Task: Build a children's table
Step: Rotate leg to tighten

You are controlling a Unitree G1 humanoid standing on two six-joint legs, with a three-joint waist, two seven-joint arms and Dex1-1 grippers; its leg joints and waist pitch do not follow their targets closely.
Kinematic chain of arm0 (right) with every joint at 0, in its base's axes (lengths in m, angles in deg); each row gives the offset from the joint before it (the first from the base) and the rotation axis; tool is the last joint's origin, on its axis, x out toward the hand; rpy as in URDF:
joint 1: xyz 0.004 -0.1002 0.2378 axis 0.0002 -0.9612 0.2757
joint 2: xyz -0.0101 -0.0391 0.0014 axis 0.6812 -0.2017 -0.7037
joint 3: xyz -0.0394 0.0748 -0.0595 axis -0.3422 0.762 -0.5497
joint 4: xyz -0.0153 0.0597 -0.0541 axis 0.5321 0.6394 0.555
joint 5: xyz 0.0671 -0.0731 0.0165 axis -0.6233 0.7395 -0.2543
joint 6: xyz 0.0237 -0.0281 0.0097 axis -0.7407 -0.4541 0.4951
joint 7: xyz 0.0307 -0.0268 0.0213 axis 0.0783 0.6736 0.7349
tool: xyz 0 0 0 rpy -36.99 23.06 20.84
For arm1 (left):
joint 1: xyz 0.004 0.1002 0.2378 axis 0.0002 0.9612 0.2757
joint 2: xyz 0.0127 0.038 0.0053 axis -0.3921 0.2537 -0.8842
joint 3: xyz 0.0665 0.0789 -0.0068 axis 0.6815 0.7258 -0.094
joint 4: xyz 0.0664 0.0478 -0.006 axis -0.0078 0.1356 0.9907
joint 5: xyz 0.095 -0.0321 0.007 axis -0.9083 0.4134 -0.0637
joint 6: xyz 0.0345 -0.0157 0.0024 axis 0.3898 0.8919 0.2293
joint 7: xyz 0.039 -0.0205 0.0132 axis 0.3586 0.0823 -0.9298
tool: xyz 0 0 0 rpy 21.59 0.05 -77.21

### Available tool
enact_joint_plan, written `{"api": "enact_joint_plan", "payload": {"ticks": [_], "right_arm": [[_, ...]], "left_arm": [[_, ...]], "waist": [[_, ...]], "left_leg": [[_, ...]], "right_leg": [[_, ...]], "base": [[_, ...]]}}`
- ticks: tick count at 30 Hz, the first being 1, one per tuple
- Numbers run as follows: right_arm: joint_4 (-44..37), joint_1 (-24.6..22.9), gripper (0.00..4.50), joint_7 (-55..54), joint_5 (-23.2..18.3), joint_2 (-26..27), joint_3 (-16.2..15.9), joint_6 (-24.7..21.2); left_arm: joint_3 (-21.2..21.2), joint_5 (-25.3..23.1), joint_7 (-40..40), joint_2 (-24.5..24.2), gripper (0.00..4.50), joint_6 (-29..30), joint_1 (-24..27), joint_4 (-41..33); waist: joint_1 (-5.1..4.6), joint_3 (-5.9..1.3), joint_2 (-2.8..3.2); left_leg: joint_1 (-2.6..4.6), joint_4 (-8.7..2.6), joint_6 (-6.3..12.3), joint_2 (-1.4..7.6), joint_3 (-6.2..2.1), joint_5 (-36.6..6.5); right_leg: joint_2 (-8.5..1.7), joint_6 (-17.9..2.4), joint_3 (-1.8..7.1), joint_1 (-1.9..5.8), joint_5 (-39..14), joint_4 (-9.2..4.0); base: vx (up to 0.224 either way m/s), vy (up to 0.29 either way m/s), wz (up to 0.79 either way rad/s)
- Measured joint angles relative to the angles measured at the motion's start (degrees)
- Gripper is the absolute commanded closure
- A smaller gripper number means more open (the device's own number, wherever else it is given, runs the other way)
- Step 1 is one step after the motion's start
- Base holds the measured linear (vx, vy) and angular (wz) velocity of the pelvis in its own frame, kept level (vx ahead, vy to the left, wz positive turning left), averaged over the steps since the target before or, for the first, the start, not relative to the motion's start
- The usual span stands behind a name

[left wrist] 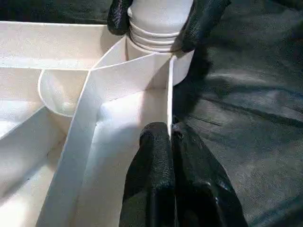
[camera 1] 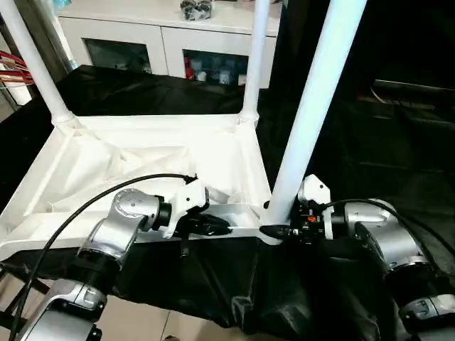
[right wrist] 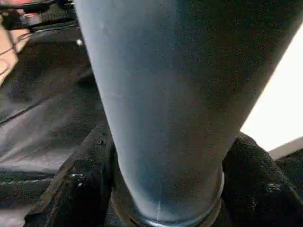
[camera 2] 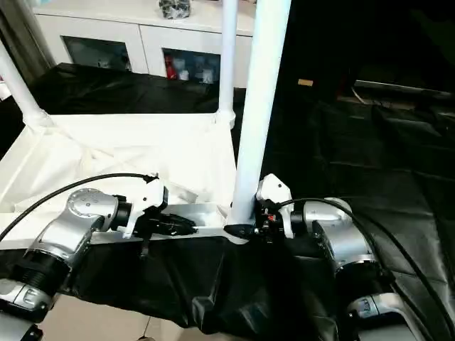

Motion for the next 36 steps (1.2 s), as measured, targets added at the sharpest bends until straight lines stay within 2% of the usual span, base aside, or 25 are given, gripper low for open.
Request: {"api": "enact_joint_plan", "payload": {"ticks": [3, 7, 11, 15, 16, 21, 25, 28, 36], "right_arm": [[2.6, 0.2, 1.84, -9.4, 0.8, 3.8, 2.9, 0.4], [7.5, 2.2, 1.85, -24.2, 2.4, 9.2, 5.8, 2.0], [10.8, 4.5, 1.85, -36.3, 3.8, 13.2, 7.3, 2.0], [12.4, 5.5, 1.85, -41.4, 4.8, 15.2, 8.3, 2.6], [12.8, 5.6, 1.30, -41.6, 4.8, 15.3, 8.4, 3.0], [12.9, 5.7, 0.93, -40.2, 4.4, 15.5, 8.5, 3.1], [12.4, 5.6, 0.93, -34.8, 4.1, 13.6, 8.2, 2.9], [10.2, 4.9, 0.93, -24.3, 3.9, 9.5, 5.6, 2.6], [3.2, 2.0, 0.93, -6.8, 1.3, 2.0, 1.5, 1.2]], "left_arm": [[-0.8, -1.6, -5.6, 1.9, 4.50, -0.2, -0.5, 1.6], [-1.4, -3.7, -13.3, 5.5, 4.50, 1.5, -2.0, 3.7], [-1.9, -5.2, -19.5, 8.6, 4.50, 3.1, -3.7, 6.1], [-2.1, -5.7, -22.2, 9.8, 4.50, 3.1, -4.3, 7.2], [-2.1, -5.7, -22.3, 9.8, 4.50, 3.1, -4.3, 7.2], [-2.4, -5.7, -21.8, 9.7, 4.50, 3.0, -4.3, 7.1], [-2.6, -5.1, -19.2, 8.7, 4.50, 3.0, -3.6, 5.8], [-2.4, -3.5, -14.6, 6.2, 4.50, 3.0, -1.7, 2.6], [-1.8, -0.7, -5.3, 2.3, 4.50, 2.5, 0.0, -0.4]], "waist": [[-0.44, -0.04, -0.06], [-1.59, -0.05, -0.03], [-1.67, -0.08, 0.03], [-1.64, -0.15, 0.15], [-1.63, -0.16, 0.17], [-1.65, -0.16, 0.18], [-1.73, -0.12, 0.24], [-1.57, -0.09, 0.30], [-0.86, -0.02, 0.38]], "left_leg": [[0.16, 0.02, -0.01, 0.00, -0.01, 0.0], [0.25, 0.02, -0.02, -0.05, -0.01, 0.0], [0.26, 0.02, -0.02, -0.06, -0.02, 0.0], [0.25, 0.01, -0.02, -0.07, -0.04, 0.0], [0.26, 0.01, -0.02, -0.07, -0.04, 0.0], [0.24, 0.00, -0.02, -0.07, -0.04, 0.0], [0.22, -0.03, -0.02, -0.06, -0.04, 0.0], [0.19, -0.14, -0.01, -0.02, -0.04, 0.0], [-0.04, -0.13, 0.04, -0.01, -0.01, 0.0]], "right_leg": [[0.00, 0.0, 0.02, 0.09, 0.0, 0.06], [0.00, 0.2, 0.08, 0.13, -0.1, 0.03], [0.00, 0.2, 0.08, 0.14, -0.1, 0.01], [0.00, 0.3, 0.07, 0.15, -0.1, 0.01], [0.00, 0.2, 0.07, 0.15, -0.1, 0.01], [0.00, 0.2, 0.06, 0.15, -0.1, 0.01], [0.00, 0.2, 0.05, 0.11, -0.1, 0.02], [0.01, 0.0, -0.01, 0.07, 0.0, 0.03], [0.01, 0.0, -0.04, -0.02, -0.1, -0.10]], "base": [[0.000, 0.000, 0.00], [0.000, 0.000, 0.00], [0.000, 0.000, 0.00], [0.000, 0.000, 0.00], [0.000, 0.000, 0.00], [0.000, 0.000, 0.00], [0.000, 0.000, 0.00], [0.000, 0.000, 0.00], [0.000, 0.000, 0.00]]}}
